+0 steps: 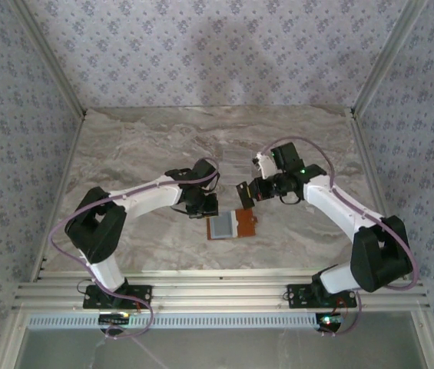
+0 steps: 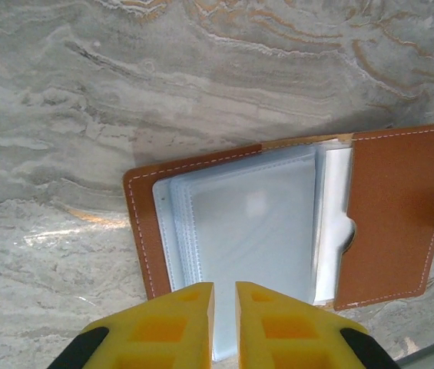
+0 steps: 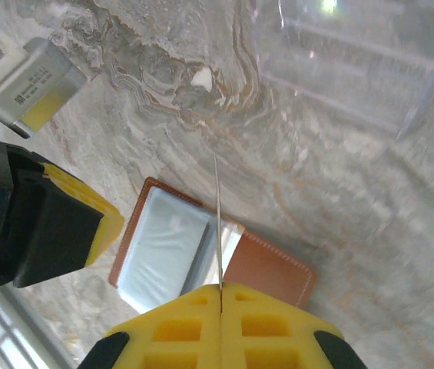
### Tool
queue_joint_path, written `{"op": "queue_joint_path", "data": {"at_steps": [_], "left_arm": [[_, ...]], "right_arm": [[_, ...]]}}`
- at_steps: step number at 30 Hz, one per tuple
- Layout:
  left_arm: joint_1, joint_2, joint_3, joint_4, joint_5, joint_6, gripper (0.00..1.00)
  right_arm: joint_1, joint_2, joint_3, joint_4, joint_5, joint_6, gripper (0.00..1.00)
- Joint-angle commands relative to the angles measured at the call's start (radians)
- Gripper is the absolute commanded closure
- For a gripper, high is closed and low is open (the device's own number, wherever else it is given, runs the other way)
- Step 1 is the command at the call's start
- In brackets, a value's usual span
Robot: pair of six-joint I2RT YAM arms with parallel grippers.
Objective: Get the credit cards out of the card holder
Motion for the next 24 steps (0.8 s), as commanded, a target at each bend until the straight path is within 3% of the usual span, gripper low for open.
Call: {"op": "queue_joint_path", "data": {"at_steps": [1, 4, 15, 24], "left_arm": [[0.007, -0.032, -0.018, -0.017, -0.011, 0.014, 0.84], [0.010, -0.038, -0.035, -0.010, -0.012, 0.015, 0.84], [0.057, -0.094, -0.118, 0.025, -0.007, -0.001, 0.84], [0.103, -0.142, -0.173, 0.029, -0.002, 0.003, 0.84]], "right_arm": [[-0.005, 0.037, 0.080, -0.124, 0.051, -0.286, 1.00], [-0.011, 0.059, 0.131, -0.146, 0.010, -0.449, 1.00], [0.013, 0.259, 0.472, -0.361, 0.152, -0.921, 1.00], [0.021, 0.461, 0.757, -0.532, 0.146, -1.096, 1.00]]}}
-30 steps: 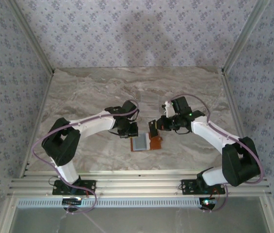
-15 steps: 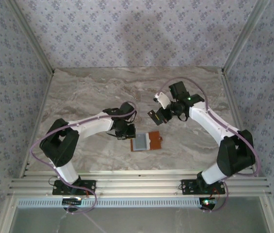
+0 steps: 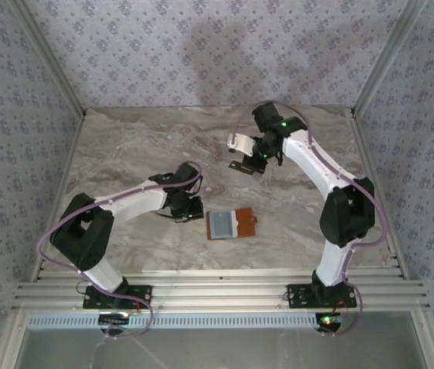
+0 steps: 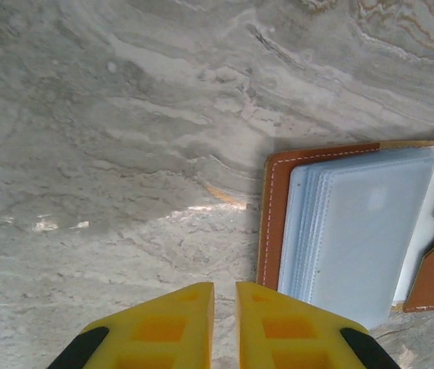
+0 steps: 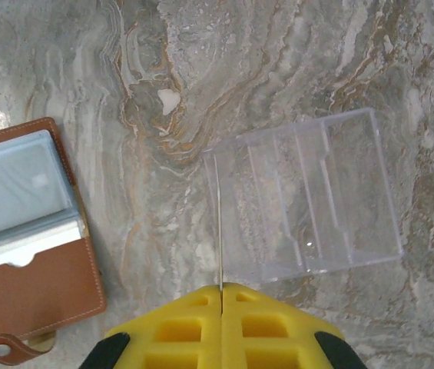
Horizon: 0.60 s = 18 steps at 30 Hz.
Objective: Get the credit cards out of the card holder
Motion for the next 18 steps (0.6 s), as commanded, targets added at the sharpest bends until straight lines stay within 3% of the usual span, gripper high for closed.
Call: {"op": "queue_joint_path", "data": {"at_steps": [1, 10, 18], "left_arm": [[0.015, -0.038, -0.017, -0.001, -0.001, 0.004, 0.84], [0.055, -0.046, -0.033, -0.006, 0.012, 0.012, 0.84], [0.088, -0.061, -0.052, -0.010, 0.019, 0.018, 0.84]], "right_arm": [[0.007, 0.081, 0.120, -0.130, 0.019, -0.119, 1.00], [0.038, 0.302, 0.351, -0.249, 0.080, -0.173, 1.00], [0.041, 0.415, 0.448, -0.332, 0.100, -0.198, 1.00]]}}
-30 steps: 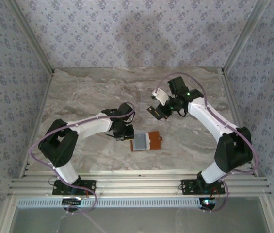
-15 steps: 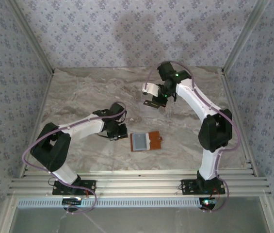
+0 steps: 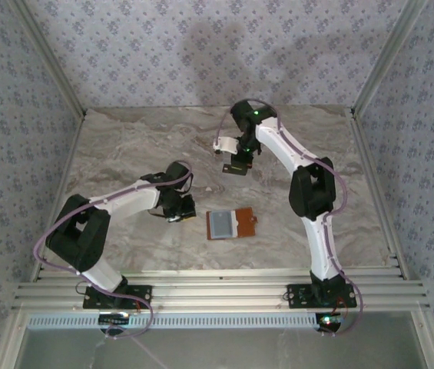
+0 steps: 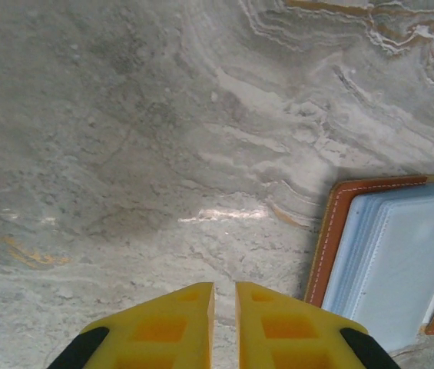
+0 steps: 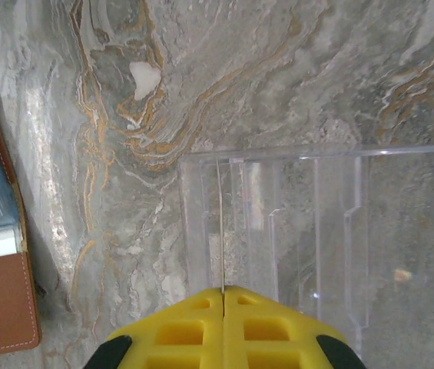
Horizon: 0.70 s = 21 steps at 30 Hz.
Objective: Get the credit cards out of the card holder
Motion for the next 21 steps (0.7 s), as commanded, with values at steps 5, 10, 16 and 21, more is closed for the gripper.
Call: {"op": "queue_joint_path", "data": {"at_steps": [5, 10, 16, 21], "left_arm": [[0.024, -0.037, -0.013, -0.009, 0.023, 0.021, 0.84], [0.026, -0.031, -0.015, -0.005, 0.028, 0.019, 0.84], [0.027, -0.028, -0.008, -0.007, 0.031, 0.022, 0.84], [0.029, -0.030, -0.004, -0.012, 0.030, 0.021, 0.84]], "right_arm": [[0.007, 0.039, 0.035, -0.131, 0.023, -0.130, 1.00], [0.006, 0.039, 0.008, -0.147, 0.031, -0.137, 1.00], [0.006, 0.043, -0.022, -0.125, 0.046, -0.141, 1.00], [0.006, 0.058, -0.019, -0.111, 0.045, -0.140, 1.00]]}}
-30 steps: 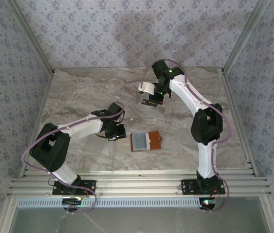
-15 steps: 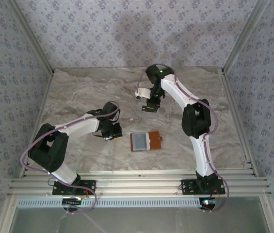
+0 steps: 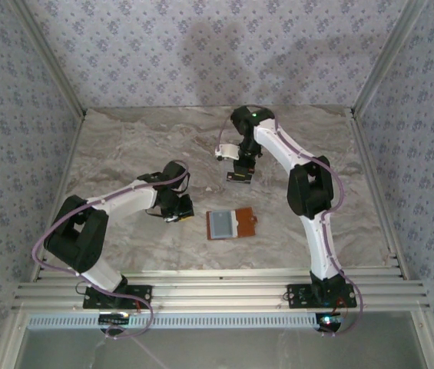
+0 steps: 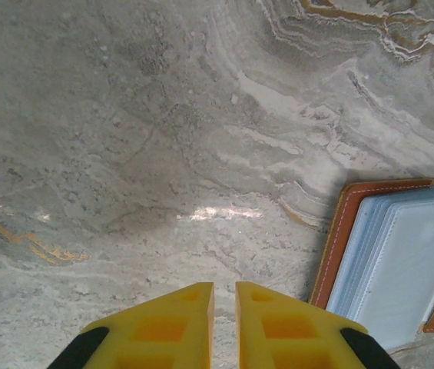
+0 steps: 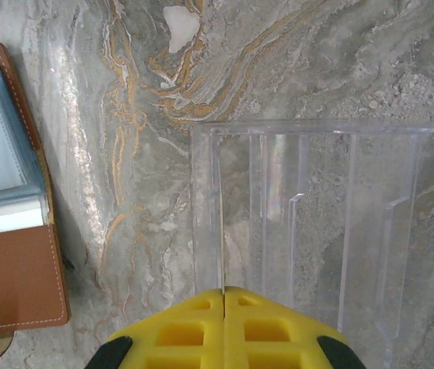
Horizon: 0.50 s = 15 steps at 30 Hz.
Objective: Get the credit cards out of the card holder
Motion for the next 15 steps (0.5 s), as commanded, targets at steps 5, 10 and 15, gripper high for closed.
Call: {"op": "queue_joint_path", "data": {"at_steps": [5, 10, 15], "left_arm": [[0.007, -0.026, 0.009, -0.015, 0.009, 0.017, 0.84], [0.006, -0.027, 0.017, -0.021, 0.010, 0.017, 0.84], [0.007, -0.030, 0.021, -0.026, 0.006, 0.017, 0.84]], "right_arm": [[0.004, 0.048, -0.003, -0.022, 0.031, -0.136, 0.99], [0.004, 0.084, 0.025, -0.030, 0.023, -0.135, 0.95], [0.004, 0.070, 0.027, -0.001, 0.039, -0.135, 0.81]]}}
